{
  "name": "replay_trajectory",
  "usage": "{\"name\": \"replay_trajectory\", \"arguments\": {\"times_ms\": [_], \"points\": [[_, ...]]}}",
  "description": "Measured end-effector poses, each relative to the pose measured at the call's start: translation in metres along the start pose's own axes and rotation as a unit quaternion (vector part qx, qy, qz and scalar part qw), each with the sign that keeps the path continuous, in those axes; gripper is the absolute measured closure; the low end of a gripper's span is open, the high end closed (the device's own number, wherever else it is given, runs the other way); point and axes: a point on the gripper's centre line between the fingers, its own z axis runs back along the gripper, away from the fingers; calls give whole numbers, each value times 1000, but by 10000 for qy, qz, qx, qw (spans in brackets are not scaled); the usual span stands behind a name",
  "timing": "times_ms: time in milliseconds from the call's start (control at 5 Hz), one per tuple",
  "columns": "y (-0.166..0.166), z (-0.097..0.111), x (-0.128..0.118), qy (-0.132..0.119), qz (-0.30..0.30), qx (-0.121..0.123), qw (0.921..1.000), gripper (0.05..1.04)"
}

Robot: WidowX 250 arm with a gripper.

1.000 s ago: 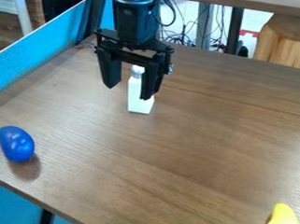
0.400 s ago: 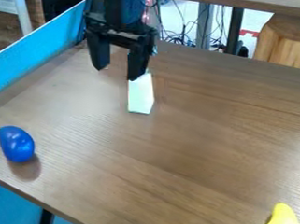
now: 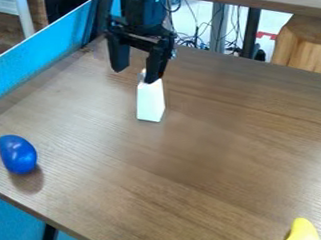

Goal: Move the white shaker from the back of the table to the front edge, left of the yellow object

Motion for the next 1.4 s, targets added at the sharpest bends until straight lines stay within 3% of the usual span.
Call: {"name": "replay_trajectory", "arguments": {"times_ms": [400, 600, 800, 1000, 1200, 1400], "points": [[1, -22, 20, 406, 30, -14, 9992, 77], [1, -36, 24, 468, 115, 0, 9988, 129], [-1, -40, 23, 313, 231, -11, 9992, 382], [-2, -39, 17, 182, 340, -11, 9993, 443], [-2, -16, 4, -94, 409, 47, 9991, 442], [-28, 21, -16, -510, 225, 125, 9984, 442]]}}
